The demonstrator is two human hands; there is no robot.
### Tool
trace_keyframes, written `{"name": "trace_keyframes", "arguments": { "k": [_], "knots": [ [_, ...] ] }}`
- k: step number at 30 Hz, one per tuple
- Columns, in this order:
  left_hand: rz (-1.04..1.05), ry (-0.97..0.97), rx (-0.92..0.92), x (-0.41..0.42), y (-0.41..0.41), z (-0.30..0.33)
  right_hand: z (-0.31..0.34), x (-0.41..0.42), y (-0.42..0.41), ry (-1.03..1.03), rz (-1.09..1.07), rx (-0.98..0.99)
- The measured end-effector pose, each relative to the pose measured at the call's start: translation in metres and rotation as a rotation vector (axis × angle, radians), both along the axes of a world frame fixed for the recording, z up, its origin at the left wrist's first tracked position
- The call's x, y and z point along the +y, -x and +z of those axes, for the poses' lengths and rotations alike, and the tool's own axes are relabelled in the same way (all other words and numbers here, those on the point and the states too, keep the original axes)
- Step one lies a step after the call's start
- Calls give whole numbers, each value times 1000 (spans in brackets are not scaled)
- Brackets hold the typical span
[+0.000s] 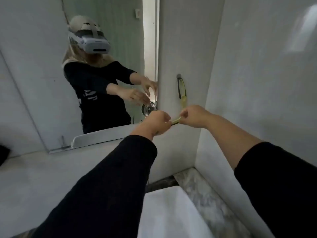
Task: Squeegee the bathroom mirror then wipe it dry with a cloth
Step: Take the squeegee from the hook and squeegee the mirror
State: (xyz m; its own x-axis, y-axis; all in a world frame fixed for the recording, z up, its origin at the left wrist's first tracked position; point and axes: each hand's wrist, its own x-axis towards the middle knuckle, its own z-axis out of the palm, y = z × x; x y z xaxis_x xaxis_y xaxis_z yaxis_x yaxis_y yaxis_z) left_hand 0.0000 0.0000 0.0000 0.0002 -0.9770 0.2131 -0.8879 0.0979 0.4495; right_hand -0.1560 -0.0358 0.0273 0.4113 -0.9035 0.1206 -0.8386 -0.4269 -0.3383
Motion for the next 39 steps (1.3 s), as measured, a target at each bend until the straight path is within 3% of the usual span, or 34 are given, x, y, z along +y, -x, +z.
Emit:
{"name": "trace_keyframes", "arguments": {
  "k": [7, 15, 20, 24, 32, 35, 39],
  "knots": [
    [16, 125, 56, -64, 20, -20, 3, -61, 1, 148, -87, -170],
    [68, 363, 385, -113, 52, -58, -8, -117, -25, 281, -58, -457],
    [56, 405, 481, -121, 65, -73, -18, -125, -30, 369, -25, -564],
    [94, 390, 459, -110, 75, -72, -7, -118, -26, 432, -54, -579],
    [200, 536, 368, -62, 84, -30, 32, -68, -11, 460, -152, -658],
    [162, 585, 340, -38, 71, -11, 50, -41, -10, 519, -111, -587],
    [194, 621, 216, -2, 35, 13, 69, 1, -14, 793, -82, -144]
  ]
}}
